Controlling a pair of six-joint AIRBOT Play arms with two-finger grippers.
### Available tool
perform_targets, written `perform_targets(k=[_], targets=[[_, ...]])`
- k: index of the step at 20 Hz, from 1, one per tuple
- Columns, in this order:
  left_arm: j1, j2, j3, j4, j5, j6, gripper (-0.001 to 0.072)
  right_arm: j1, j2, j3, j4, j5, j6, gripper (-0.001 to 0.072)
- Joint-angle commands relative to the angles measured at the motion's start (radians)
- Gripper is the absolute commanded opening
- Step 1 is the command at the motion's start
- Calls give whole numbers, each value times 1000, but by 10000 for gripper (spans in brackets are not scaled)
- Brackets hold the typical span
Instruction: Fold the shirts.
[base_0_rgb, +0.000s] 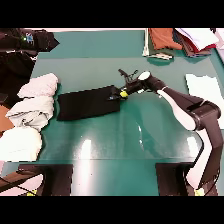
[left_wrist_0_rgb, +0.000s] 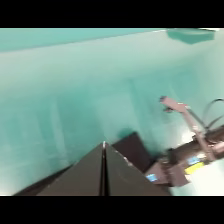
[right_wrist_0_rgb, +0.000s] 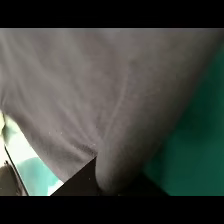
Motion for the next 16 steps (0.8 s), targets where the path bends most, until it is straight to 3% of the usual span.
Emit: perform_targets(k=[1, 5, 10, 16], targets=[[-25, 0, -36, -62, 18, -2, 22, 15, -7, 108, -69, -3, -11, 18], [-153, 0, -83, -43, 58, 1, 22, -142, 135, 103, -219, 13, 25, 17], [-259, 0, -82, -39, 140, 0, 22, -491, 350, -29, -386, 49, 32, 18], [-269, 0, -83, -48, 171, -11, 22, -922, 415, -65, -379, -26, 19, 17]])
